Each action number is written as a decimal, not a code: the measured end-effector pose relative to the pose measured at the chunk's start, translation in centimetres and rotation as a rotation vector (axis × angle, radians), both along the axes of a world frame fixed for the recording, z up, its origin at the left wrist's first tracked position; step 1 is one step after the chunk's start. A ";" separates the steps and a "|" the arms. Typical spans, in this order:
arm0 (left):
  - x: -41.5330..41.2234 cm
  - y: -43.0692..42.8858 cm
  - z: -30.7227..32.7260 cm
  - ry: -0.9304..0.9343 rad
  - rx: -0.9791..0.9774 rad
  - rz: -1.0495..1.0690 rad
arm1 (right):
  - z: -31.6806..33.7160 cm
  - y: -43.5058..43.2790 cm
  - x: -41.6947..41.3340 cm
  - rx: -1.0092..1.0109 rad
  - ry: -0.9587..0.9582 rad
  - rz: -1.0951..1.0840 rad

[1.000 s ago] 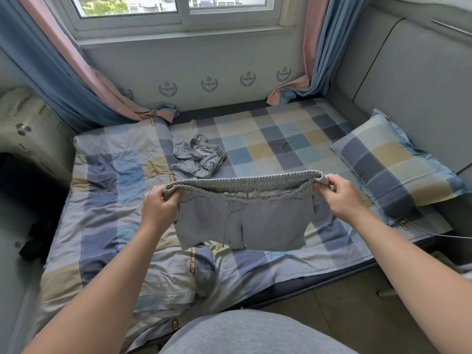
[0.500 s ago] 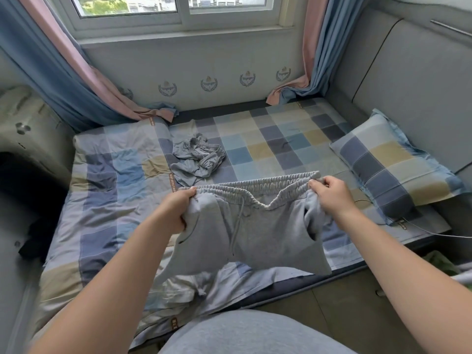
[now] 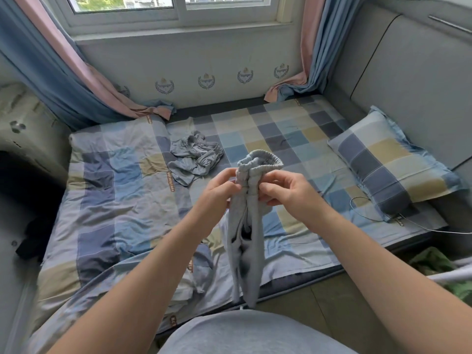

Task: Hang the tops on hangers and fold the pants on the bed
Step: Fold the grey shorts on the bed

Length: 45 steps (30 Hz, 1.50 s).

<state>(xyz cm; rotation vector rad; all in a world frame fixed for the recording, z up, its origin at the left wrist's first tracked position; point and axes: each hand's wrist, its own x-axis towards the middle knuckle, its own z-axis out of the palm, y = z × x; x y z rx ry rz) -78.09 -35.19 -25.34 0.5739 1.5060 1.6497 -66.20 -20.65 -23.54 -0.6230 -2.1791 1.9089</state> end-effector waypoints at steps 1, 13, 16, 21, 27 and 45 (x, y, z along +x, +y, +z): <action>0.1 -0.1 0.1 0.013 0.035 -0.026 | 0.2 0.1 0.1 0.054 0.020 0.024; 0.1 -0.6 -2.0 0.093 0.065 -0.005 | -2.5 2.8 1.8 0.319 0.003 -0.158; -0.2 -1.2 -2.3 -0.052 0.110 -0.035 | -4.6 3.2 2.4 -0.143 -0.089 -0.161; -0.8 -1.5 -2.3 -0.275 0.124 -0.030 | -8.2 3.6 2.7 -0.635 -0.127 0.103; -2.4 -2.3 -3.9 -0.295 -0.048 0.098 | -9.6 3.6 1.7 -0.614 -0.137 -0.008; -7.6 2.7 -9.5 0.252 -0.195 0.164 | -10.3 7.7 -3.7 0.156 -0.115 -0.249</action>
